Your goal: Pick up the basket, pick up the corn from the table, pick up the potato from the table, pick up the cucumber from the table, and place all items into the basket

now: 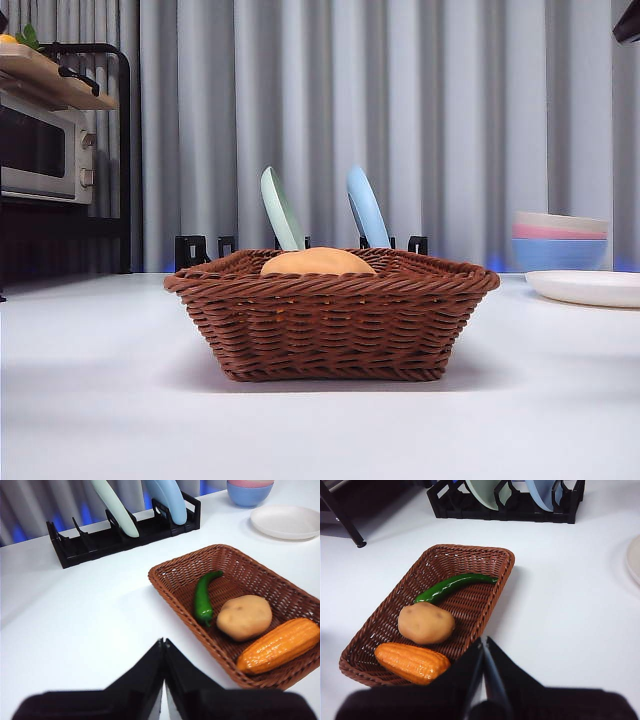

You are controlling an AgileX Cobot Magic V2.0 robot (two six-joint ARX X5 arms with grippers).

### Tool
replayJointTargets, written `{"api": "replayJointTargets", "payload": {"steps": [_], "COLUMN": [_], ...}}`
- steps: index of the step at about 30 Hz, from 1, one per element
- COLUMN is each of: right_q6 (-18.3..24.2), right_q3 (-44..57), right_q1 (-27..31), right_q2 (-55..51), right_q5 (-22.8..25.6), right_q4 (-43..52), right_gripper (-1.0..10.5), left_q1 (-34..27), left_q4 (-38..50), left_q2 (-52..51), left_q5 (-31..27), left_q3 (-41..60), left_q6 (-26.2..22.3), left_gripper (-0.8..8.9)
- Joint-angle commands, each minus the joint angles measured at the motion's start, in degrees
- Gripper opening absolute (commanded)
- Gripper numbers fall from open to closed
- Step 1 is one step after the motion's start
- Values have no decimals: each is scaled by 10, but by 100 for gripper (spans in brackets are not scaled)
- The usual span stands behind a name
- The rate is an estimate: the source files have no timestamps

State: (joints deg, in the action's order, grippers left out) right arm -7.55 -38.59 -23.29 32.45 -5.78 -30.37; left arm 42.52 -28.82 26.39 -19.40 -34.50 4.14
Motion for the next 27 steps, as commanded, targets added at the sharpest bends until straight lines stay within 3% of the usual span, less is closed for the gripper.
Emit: {"api": "replayJointTargets", "payload": {"steps": [1, 5, 15, 21, 27], "right_q6": [-5, -5, -5, -5, -5], "right_q3": [4, 4, 4, 4, 4], "right_q1": [0, 0, 0, 0, 0], "right_q2": [1, 1, 3, 3, 3], "right_q5": [2, 2, 2, 2, 2], "right_q4": [3, 3, 3, 3, 3], "right_gripper": [2, 2, 2, 2, 2], "left_q1": [-20, -88, -303, -365, -387], "left_q4": [-3, 22, 172, 185, 167], "left_q2": [-33, -89, -243, -263, -263], "left_q5": [-10, 49, 186, 212, 213], "left_q3": [4, 33, 269, 327, 338], "left_q6": [-1, -12, -29, -29, -26], "left_gripper": [-3, -3, -3, -3, -3]}}
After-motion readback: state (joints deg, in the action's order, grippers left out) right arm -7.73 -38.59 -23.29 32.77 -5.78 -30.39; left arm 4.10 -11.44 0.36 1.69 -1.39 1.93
